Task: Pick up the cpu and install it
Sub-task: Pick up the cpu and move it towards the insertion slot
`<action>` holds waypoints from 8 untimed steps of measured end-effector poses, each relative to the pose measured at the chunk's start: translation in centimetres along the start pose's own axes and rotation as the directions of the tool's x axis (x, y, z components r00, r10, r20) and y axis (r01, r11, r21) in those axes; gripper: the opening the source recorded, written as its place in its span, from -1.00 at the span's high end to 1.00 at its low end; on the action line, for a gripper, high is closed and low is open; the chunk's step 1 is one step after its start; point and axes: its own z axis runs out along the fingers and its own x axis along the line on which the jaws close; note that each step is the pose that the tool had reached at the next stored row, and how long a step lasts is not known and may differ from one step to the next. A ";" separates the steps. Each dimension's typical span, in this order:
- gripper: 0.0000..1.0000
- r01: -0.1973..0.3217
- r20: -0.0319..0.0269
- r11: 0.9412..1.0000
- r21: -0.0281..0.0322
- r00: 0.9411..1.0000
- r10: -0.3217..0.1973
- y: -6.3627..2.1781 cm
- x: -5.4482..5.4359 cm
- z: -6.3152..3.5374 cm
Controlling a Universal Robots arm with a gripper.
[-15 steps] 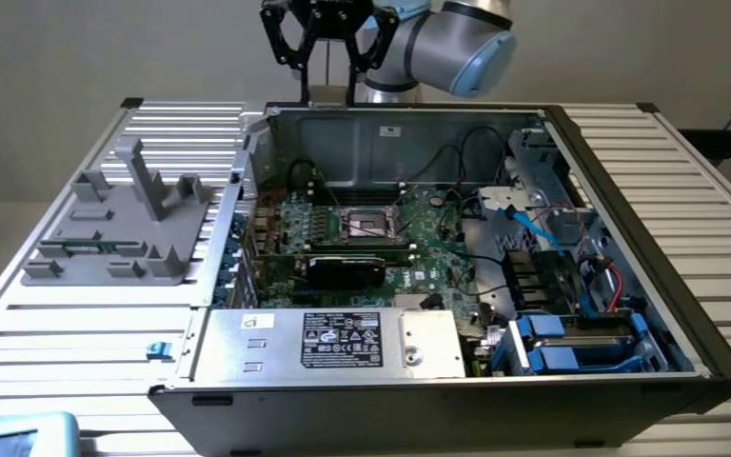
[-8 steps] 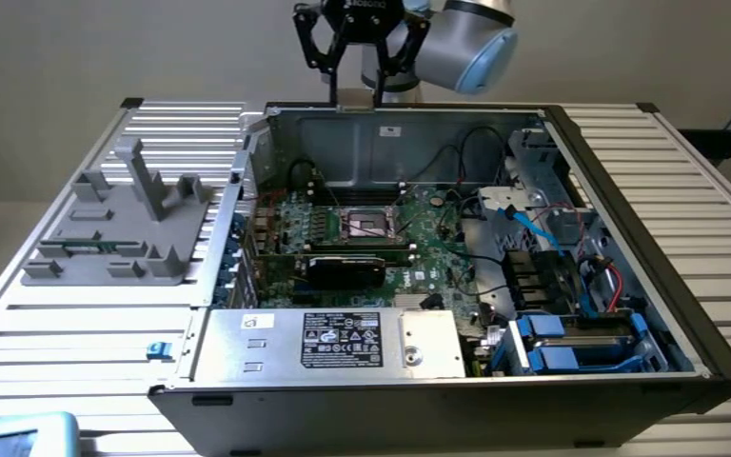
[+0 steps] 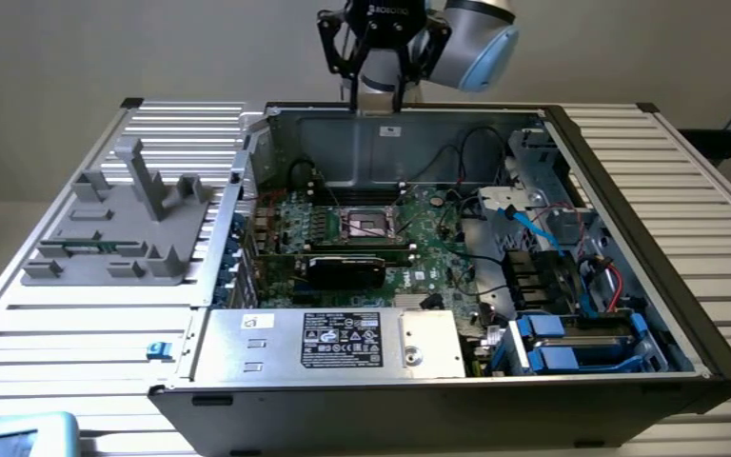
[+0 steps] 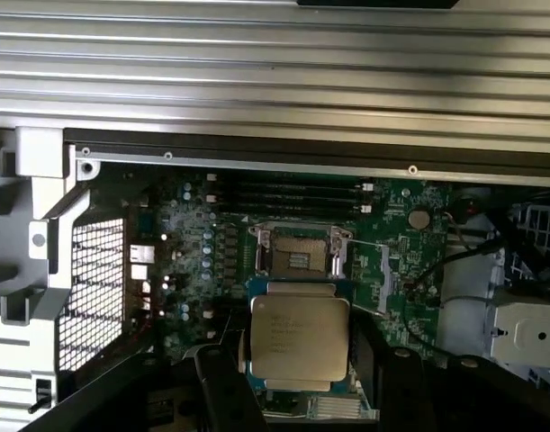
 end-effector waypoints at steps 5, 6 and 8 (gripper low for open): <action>-0.11 0.000 0.007 1.000 0.001 1.000 0.000 0.00 -0.2 0.56; -0.11 0.000 0.010 1.000 0.001 1.000 0.000 0.00 -0.3 0.65; -0.11 0.000 0.017 1.000 0.001 1.000 0.000 0.00 -0.3 0.82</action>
